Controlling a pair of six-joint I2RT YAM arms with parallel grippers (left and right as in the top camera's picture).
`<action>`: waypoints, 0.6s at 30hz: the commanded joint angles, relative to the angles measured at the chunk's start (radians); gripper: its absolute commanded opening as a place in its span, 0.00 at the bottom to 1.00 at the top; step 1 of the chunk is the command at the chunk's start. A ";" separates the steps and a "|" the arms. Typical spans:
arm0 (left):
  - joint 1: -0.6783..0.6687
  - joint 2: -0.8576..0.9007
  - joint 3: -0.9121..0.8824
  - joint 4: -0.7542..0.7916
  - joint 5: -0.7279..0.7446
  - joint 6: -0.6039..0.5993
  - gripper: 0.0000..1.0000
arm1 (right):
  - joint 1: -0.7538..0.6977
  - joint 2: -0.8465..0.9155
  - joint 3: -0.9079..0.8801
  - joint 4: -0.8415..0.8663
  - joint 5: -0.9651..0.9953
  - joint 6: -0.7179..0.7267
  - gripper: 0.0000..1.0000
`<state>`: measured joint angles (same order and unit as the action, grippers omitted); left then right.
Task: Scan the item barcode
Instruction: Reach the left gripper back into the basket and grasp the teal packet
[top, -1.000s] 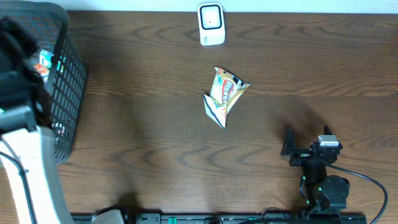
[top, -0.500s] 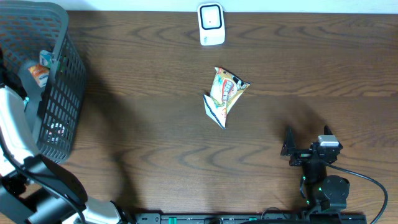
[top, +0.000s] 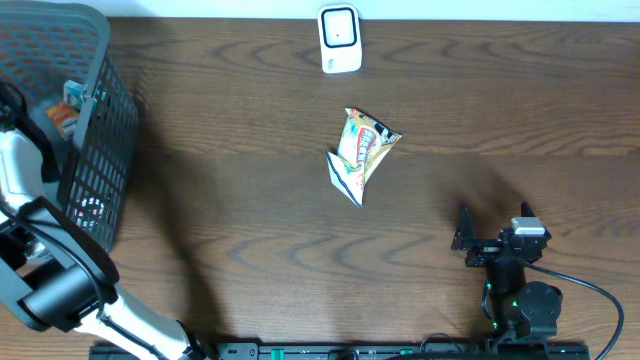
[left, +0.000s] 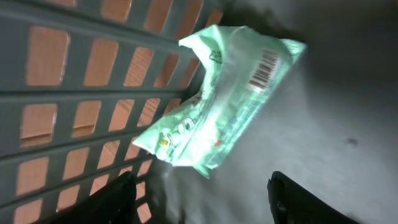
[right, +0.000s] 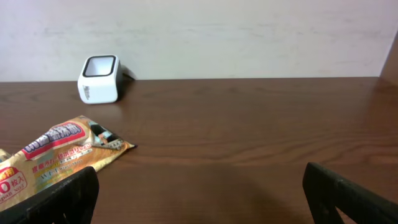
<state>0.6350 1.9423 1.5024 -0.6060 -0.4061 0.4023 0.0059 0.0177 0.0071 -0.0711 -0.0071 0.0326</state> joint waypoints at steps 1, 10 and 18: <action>0.042 0.044 0.006 0.025 -0.013 0.032 0.66 | 0.000 -0.003 -0.002 -0.005 0.001 -0.015 0.99; 0.106 0.093 0.006 0.048 0.204 0.050 0.63 | 0.000 -0.003 -0.002 -0.004 0.001 -0.015 0.99; 0.128 0.097 0.006 0.074 0.287 0.050 0.55 | 0.000 -0.003 -0.002 -0.005 0.001 -0.015 0.99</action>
<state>0.7570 2.0235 1.5024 -0.5468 -0.1741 0.4458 0.0059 0.0177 0.0071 -0.0711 -0.0071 0.0326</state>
